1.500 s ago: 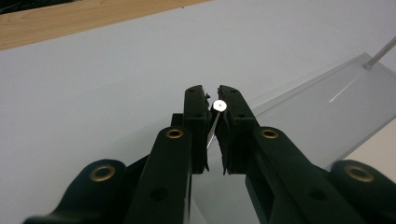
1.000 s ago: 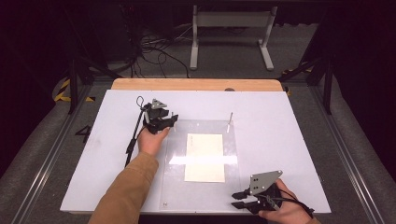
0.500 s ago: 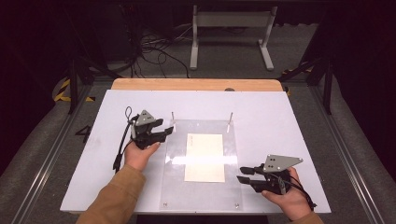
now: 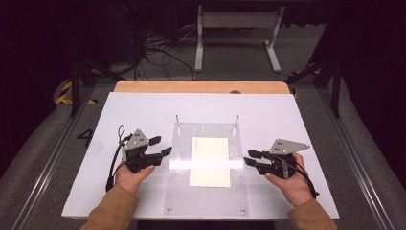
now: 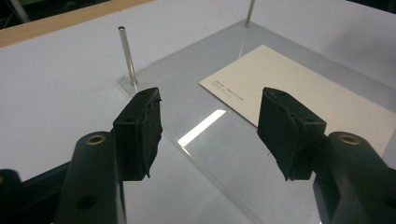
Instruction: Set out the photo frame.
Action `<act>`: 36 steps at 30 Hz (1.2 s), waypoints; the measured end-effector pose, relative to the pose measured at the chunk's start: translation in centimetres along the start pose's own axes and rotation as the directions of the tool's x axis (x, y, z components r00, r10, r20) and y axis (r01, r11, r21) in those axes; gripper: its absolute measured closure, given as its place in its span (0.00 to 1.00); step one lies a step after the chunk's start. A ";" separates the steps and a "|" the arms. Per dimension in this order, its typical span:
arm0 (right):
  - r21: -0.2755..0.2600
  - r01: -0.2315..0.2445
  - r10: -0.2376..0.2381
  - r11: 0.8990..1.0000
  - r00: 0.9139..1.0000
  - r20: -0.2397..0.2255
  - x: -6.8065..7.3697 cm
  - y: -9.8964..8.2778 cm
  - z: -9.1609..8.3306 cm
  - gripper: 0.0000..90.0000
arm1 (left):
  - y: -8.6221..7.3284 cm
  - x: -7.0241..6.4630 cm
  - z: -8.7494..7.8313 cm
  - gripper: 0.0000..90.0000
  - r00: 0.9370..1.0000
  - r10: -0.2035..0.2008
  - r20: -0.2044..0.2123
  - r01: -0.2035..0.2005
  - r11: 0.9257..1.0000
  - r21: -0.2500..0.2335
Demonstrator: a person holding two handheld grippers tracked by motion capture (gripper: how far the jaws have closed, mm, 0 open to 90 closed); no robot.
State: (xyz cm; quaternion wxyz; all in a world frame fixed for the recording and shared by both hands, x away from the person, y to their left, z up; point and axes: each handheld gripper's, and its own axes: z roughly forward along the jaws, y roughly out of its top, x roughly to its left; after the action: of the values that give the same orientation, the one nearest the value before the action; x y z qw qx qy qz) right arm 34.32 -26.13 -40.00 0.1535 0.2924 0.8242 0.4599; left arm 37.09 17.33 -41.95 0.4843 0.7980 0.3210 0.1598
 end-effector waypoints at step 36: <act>0.011 -0.089 0.084 0.996 0.967 0.239 -9.3 3.8 10.2 0.82 | -3.3 -0.6 -3.1 0.44 0.999 -0.045 0.001 0.045 0.999 0.023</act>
State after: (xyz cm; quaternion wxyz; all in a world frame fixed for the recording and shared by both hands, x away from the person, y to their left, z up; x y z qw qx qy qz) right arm 48.19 -23.54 -42.39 0.2278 0.3830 0.7913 0.4186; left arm 33.72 20.12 -43.28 0.4788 0.7962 0.3402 0.1449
